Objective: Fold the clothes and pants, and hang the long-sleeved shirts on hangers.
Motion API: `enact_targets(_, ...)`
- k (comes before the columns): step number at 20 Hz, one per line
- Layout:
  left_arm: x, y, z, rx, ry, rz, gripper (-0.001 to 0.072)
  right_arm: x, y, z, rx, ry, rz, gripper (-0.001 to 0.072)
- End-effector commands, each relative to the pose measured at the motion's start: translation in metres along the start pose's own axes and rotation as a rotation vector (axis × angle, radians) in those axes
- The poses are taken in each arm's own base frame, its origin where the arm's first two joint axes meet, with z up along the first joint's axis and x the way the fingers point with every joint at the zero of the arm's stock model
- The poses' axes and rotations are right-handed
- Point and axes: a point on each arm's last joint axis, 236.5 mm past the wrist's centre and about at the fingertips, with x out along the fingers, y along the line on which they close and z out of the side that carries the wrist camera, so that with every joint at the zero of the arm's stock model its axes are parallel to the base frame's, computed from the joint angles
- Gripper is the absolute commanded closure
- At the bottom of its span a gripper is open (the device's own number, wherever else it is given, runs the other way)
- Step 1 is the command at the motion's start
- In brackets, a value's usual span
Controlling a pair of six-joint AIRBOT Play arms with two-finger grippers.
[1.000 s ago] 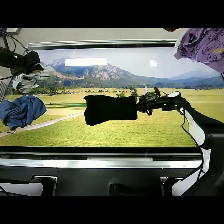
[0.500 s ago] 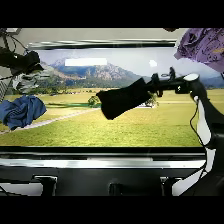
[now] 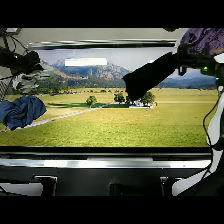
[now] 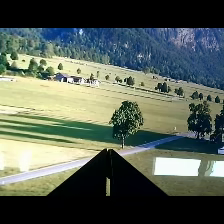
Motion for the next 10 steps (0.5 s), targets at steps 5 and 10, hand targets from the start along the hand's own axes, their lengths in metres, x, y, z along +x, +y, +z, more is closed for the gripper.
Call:
enact_targets(5, 0.0, 0.0, -0.001, 0.0, 0.005, 0.001, 0.0691, -0.103, -0.023, 0.112, 0.112, -0.34, -0.014, 0.0685)
enact_targets(10, 0.0, 0.0, -0.001, -0.004, 0.006, 0.001, 0.0691, -0.178, -0.098, 0.143, 0.202, -0.431, -0.209, 0.0684)
